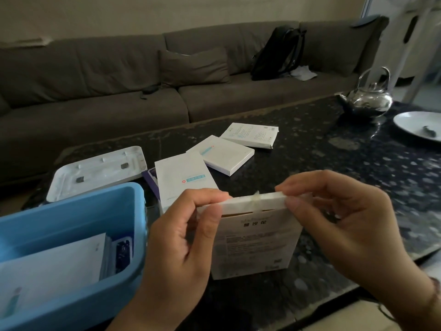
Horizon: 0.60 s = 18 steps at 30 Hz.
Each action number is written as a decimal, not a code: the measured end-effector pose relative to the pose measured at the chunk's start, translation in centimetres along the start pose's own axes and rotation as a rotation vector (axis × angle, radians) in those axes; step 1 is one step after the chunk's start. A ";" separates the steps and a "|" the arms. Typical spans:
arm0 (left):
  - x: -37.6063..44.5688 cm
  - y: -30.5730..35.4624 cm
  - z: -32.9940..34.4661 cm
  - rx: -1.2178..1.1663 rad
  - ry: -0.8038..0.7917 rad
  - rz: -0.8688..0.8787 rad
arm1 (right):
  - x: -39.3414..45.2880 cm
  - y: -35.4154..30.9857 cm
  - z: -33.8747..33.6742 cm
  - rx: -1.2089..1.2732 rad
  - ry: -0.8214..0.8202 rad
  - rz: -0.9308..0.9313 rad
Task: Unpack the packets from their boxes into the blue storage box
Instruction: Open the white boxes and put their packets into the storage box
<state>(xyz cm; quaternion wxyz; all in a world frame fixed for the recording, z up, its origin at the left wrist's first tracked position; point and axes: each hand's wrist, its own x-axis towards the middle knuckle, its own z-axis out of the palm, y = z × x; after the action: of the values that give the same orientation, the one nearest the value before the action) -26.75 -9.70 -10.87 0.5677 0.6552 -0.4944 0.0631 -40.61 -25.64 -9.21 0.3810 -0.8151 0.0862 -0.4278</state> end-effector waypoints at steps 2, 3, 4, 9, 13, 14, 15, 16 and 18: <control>0.1 -0.2 -0.2 0.049 -0.014 0.047 | 0.1 -0.2 0.0 -0.152 -0.015 -0.103; 0.1 -0.4 -0.3 0.057 -0.016 0.062 | 0.1 -0.4 0.1 -0.227 -0.020 -0.142; 0.1 -0.5 -0.3 0.055 -0.016 0.069 | 0.1 -0.5 0.3 -0.293 -0.022 -0.167; 0.0 -0.5 -0.3 0.030 -0.006 0.089 | 0.5 -0.8 1.6 -0.404 -0.034 -0.206; 0.0 -0.5 -0.5 0.044 -0.027 0.099 | 0.8 -1.1 1.9 -0.205 -0.014 -0.186; 0.0 -0.6 -0.5 0.056 -0.039 0.112 | 0.9 -1.2 1.9 -0.166 -0.010 -0.175; 0.0 -0.6 -0.5 0.071 -0.051 0.132 | 0.9 -1.3 1.9 -0.146 -0.007 -0.165; 0.1 -0.6 -0.5 0.088 -0.061 0.155 | 0.8 -1.4 1.9 -0.135 -0.003 -0.157; 0.2 -0.5 -0.6 0.112 -0.071 0.186 | 0.7 -1.5 2.0 -0.119 0.008 -0.149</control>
<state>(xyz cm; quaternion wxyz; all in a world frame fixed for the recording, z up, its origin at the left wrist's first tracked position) -25.98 -9.42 -10.91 0.5041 0.6388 -0.5688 0.1196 -38.90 -23.78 -8.38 0.2986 -0.8388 0.0524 -0.4522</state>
